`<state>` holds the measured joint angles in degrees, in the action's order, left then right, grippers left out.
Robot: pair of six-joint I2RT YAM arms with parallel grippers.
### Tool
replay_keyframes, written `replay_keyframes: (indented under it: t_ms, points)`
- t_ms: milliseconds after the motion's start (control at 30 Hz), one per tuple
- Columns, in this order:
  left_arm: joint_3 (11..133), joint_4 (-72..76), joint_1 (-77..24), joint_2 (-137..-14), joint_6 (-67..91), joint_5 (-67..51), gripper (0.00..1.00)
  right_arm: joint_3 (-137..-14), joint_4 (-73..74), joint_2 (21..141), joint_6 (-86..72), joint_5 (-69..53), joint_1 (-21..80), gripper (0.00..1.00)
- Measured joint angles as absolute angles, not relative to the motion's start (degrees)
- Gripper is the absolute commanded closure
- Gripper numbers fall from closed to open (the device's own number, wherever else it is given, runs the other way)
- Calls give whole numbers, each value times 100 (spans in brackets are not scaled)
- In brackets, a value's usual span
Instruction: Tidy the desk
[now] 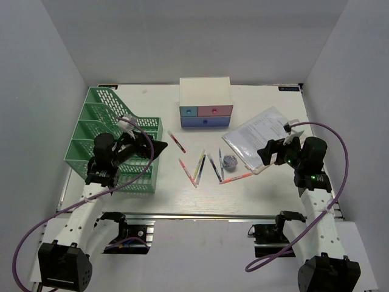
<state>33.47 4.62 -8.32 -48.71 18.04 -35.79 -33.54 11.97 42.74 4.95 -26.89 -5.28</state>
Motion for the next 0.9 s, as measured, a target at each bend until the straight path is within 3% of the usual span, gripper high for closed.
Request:
replay_keyframes:
  t_ms: [400,500,533,633,733,767,800,833,867,900]
  points:
    - [3347,519,-832,-4984,1835,-3682,6,-3114,1304,4150,1546,-3192,-567,11]
    - [3347,523,-832,-5037,1879,-3697,29,-3000,1243,4145,1601,-3002,-591,11]
    - [3347,523,-832,-5070,1892,-3704,46,-2961,1225,4145,1664,-2934,-609,11]
    - [3387,497,-832,-5282,1907,-3719,74,-2797,1203,4084,1898,-2891,-681,11]
    - [3450,528,-843,-5586,2012,-3765,79,-2655,1278,3876,2187,-3116,-716,11]
    - [3468,572,-858,-5697,2069,-3785,72,-2655,1306,3835,2241,-3210,-716,14]
    - [3485,620,-880,-5811,2119,-3791,62,-2659,1304,3822,2274,-3306,-716,21]
    - [3509,661,-921,-5935,2200,-3798,51,-2672,1313,3826,2283,-3430,-711,37]
    - [3544,701,-989,-6062,2290,-3771,40,-2692,1315,3870,2285,-3540,-705,89]
    - [3581,742,-1061,-6180,2333,-3739,35,-2724,1315,3935,2274,-3642,-703,100]
